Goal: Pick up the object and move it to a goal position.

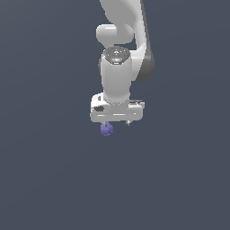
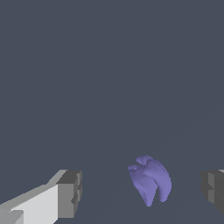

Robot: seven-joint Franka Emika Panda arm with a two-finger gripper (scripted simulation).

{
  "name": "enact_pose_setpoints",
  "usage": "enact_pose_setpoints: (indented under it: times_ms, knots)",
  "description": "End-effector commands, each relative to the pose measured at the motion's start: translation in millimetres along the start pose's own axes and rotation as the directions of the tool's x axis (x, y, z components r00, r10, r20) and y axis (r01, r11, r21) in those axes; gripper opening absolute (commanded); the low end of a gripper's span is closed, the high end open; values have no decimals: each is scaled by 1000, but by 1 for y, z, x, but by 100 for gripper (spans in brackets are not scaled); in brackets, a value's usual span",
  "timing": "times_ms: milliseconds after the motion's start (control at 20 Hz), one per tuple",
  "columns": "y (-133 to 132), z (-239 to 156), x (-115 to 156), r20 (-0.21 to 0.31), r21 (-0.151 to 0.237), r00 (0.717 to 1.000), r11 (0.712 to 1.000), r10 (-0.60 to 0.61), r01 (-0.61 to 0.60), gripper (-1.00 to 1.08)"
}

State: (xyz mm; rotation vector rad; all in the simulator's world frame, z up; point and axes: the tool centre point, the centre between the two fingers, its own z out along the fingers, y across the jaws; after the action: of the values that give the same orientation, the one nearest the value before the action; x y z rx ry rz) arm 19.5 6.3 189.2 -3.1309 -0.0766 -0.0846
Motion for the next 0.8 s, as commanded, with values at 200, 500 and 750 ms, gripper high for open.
enact_pose_setpoints:
  times_ms: [200,500,750]
  knots:
    - [2,-3,1,-2,-5,1000,1000,-1,1,100]
    - [4,-11,3,-7,-14,1000,1000,1,-1,100]
    - [5,-8,2,-5,-14,1000,1000,-12,12,100]
